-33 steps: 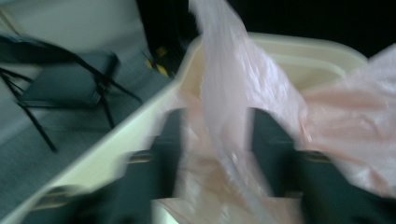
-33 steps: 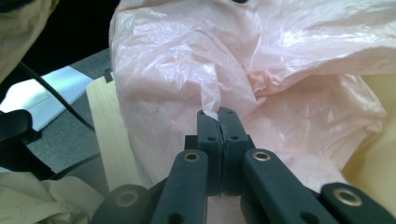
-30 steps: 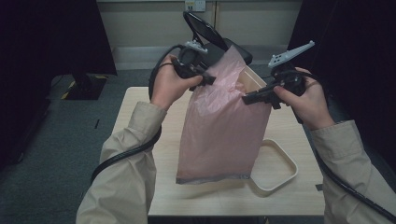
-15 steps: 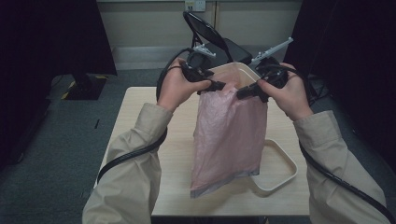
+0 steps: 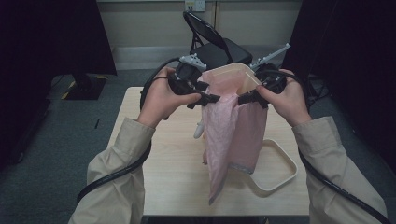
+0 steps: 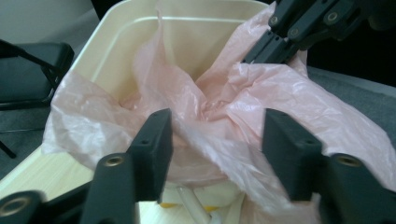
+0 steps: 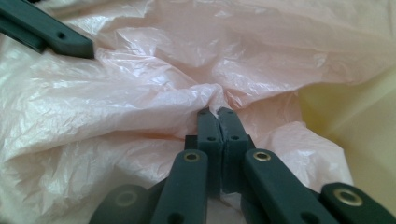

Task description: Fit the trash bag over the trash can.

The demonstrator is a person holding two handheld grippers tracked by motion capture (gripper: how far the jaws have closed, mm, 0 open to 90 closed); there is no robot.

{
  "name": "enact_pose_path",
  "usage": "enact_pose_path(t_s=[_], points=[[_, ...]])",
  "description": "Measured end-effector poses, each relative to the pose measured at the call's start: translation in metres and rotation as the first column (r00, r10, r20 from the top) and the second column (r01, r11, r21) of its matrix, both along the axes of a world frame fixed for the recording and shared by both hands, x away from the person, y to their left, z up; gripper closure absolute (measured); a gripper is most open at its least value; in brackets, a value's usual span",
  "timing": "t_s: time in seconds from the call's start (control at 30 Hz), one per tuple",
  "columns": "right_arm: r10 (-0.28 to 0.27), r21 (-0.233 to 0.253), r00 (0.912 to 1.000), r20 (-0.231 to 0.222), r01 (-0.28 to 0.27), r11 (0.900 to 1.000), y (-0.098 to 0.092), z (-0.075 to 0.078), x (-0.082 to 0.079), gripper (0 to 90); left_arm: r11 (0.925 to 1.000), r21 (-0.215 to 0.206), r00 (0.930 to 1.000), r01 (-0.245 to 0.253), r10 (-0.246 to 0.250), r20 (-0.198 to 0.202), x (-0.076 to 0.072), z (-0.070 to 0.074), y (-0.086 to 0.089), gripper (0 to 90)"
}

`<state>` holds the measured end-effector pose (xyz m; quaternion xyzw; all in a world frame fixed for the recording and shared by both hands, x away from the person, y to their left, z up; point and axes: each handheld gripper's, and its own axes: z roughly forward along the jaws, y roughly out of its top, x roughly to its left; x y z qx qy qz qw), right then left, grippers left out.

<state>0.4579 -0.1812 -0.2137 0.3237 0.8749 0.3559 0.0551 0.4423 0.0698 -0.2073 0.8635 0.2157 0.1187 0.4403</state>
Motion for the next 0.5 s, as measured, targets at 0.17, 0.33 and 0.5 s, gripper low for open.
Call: enact_pose_path(t_s=[0.17,0.33,0.5], points=[[0.022,0.022,0.9942,0.106,-0.024,0.999,0.001,0.004,-0.010,55.1,0.9993,0.032,0.9998,-0.018,0.018,-0.002,0.000,0.000,-0.006,76.2],[0.089,0.088,0.9843,0.153,-0.103,0.991,0.002,0.011,-0.016,43.1,0.9982,0.031,0.9987,-0.051,0.051,0.004,0.010,-0.001,-0.006,86.8],[0.166,0.073,0.9763,0.139,-0.178,0.981,0.018,0.005,-0.013,52.7,0.9974,0.035,0.9980,-0.063,0.063,-0.005,0.021,-0.004,-0.007,87.6]])
